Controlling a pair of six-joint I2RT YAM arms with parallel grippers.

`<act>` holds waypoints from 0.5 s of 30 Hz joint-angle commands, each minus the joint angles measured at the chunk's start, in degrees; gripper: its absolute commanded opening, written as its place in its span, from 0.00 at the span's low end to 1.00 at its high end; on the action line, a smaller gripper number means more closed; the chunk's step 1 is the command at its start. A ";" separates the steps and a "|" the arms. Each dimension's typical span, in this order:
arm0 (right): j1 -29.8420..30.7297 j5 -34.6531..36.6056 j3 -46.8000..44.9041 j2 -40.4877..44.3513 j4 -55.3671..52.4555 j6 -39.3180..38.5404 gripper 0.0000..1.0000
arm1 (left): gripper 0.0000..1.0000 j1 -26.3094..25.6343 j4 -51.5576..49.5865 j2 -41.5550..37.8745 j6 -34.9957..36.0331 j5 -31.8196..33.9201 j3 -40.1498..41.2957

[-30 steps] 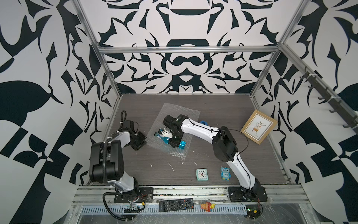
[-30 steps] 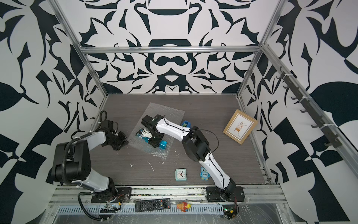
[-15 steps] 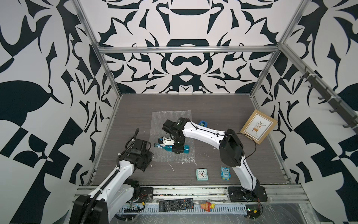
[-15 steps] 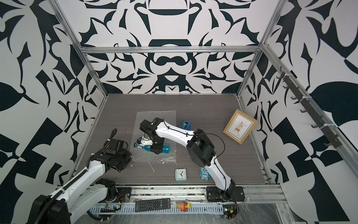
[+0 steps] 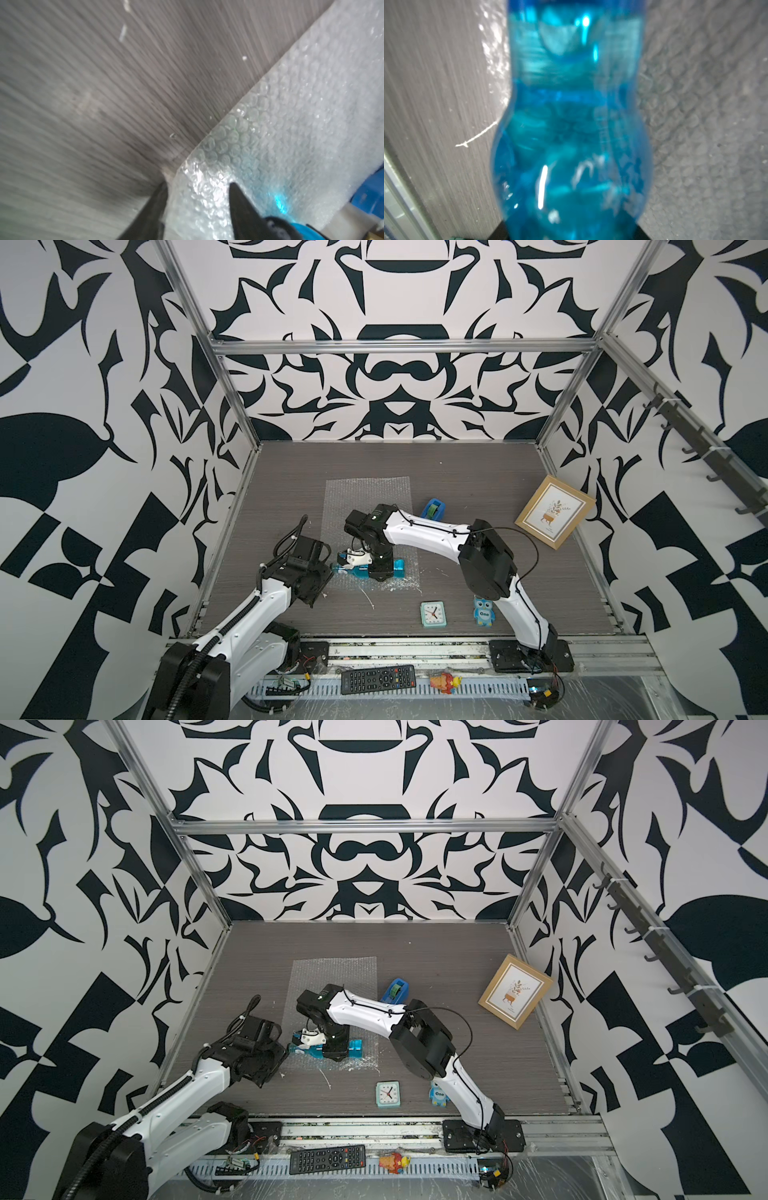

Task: Wrap wine bottles in bubble wrap
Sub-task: Place the wine bottle on the bubble wrap.

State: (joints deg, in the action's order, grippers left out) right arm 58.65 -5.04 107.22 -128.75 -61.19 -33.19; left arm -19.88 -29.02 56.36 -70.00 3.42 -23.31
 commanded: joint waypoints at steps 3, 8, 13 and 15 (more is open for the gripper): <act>0.50 1.08 1.07 1.96 0.81 -2.54 0.19 | 0.59 -0.15 -3.30 -1.95 2.26 0.78 -0.93; 0.50 0.68 1.65 2.20 1.15 -3.98 0.19 | 0.57 -0.07 -6.16 -6.15 3.16 3.06 -0.77; 1.02 3.06 2.51 -0.29 1.01 -5.01 0.21 | 0.64 -0.07 -8.81 -9.09 3.45 4.68 -1.12; 0.98 3.54 3.60 -1.77 0.37 -5.13 0.22 | 0.65 -0.07 -9.67 -9.47 3.76 4.94 -1.53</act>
State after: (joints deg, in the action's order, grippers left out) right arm 59.24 -2.48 107.81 -130.15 -59.96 -36.97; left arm -19.90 -34.44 47.57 -66.57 6.46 -23.35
